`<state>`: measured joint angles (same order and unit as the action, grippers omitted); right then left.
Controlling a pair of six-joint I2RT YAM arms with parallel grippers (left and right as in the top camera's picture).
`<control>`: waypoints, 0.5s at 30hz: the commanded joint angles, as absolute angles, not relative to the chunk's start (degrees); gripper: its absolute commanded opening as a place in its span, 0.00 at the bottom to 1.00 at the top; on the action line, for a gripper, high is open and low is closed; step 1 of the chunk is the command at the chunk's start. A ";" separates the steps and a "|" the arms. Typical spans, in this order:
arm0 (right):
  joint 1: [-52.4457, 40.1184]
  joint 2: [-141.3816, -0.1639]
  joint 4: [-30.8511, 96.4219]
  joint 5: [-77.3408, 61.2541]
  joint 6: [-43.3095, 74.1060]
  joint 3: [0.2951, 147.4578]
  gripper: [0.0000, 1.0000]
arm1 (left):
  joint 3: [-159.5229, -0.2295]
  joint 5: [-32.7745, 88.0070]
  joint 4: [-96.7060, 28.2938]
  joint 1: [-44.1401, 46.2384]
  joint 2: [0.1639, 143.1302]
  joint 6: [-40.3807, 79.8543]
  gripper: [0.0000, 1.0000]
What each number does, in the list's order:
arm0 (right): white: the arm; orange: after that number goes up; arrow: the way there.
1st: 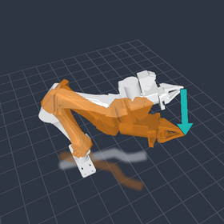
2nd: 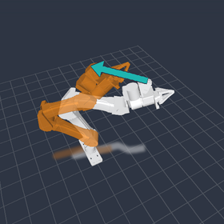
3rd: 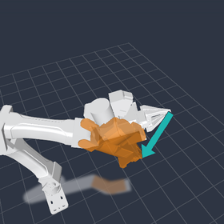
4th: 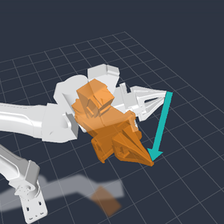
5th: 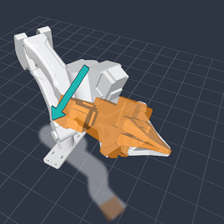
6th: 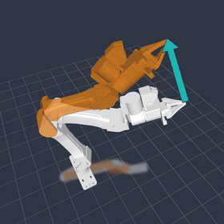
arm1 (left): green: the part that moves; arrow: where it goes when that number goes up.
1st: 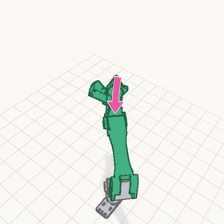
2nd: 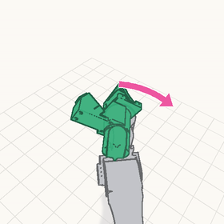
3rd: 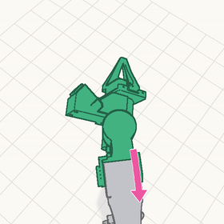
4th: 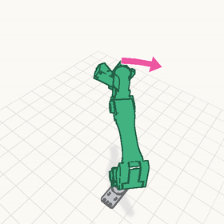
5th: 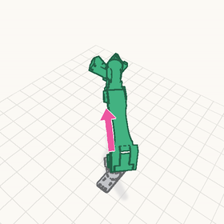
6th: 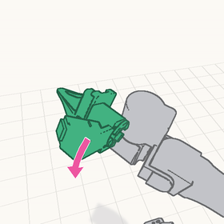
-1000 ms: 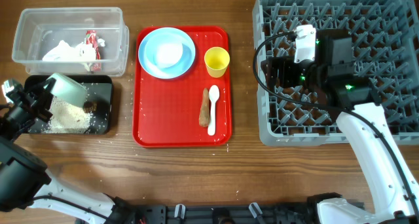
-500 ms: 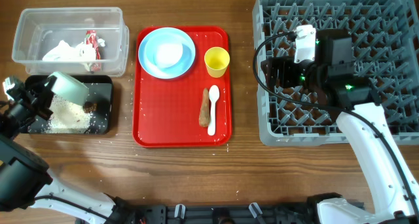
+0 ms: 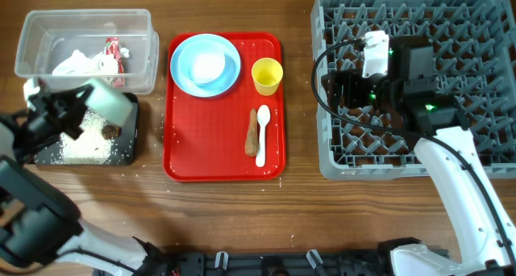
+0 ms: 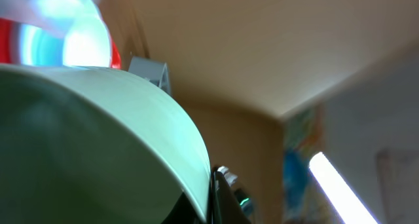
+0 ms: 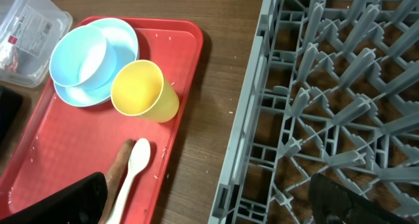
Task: Sort waste into correct bins and load items into the dishwasher rack
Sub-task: 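Place the empty green bowl back on the red tray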
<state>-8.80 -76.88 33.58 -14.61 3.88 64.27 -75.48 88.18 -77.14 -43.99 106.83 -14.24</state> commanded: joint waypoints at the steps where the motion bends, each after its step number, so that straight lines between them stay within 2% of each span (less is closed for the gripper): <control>1: -8.80 -77.47 32.58 -15.57 4.67 65.12 1.00 | -75.72 81.30 -75.94 -34.28 96.40 -22.31 0.04; 4: -8.80 -77.47 31.73 -15.57 4.91 65.12 1.00 | -75.72 68.88 -72.62 -20.88 90.52 -21.45 0.04; 6: -8.80 -77.47 31.77 -15.57 5.13 65.12 1.00 | -75.72 57.17 -68.34 -11.25 88.92 -13.87 0.04; 10: -8.80 -77.47 32.08 -15.57 6.22 65.12 1.00 | -75.70 26.11 -61.98 5.74 88.92 2.85 0.04; 14: -8.80 -77.47 33.19 -15.57 6.15 65.12 1.00 | -74.94 2.76 -59.99 19.51 89.56 6.76 0.04; 15: -8.80 -77.47 33.45 -15.55 6.15 65.12 1.00 | -74.04 0.54 -59.22 21.52 89.82 6.72 0.04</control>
<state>-8.80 -76.88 32.99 -14.61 5.23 64.27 -75.48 19.73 -60.40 16.01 89.95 2.59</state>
